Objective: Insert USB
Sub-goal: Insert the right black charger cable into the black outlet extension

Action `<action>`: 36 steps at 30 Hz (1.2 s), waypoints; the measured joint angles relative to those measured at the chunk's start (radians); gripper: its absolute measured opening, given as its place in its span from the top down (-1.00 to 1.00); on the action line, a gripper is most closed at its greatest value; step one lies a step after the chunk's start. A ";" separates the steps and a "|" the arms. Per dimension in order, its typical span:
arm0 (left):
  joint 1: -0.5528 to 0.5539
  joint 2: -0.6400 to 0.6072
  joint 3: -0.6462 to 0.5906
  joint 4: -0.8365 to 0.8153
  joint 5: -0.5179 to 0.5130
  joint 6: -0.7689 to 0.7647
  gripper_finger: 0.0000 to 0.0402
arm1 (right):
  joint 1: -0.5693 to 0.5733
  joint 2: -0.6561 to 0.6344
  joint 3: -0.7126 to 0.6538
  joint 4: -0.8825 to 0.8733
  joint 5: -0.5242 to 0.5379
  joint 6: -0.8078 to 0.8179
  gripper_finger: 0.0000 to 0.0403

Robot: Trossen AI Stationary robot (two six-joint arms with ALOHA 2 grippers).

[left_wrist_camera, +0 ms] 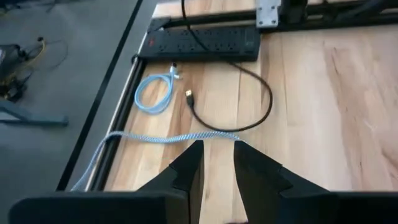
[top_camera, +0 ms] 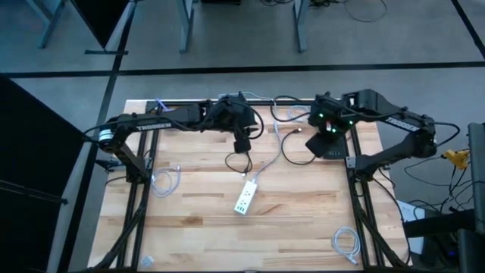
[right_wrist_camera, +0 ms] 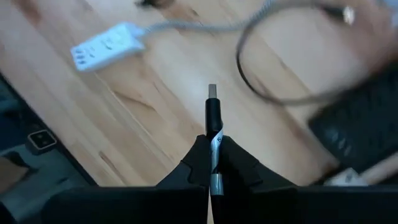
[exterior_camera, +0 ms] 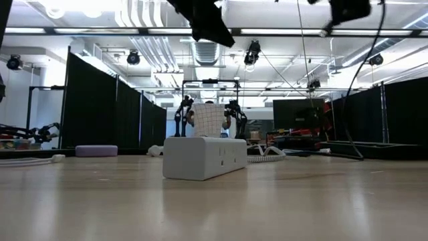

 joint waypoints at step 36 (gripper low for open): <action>0.040 0.071 -0.002 0.342 0.383 0.059 0.67 | -0.584 -0.027 -0.649 -0.002 -0.201 -0.092 1.00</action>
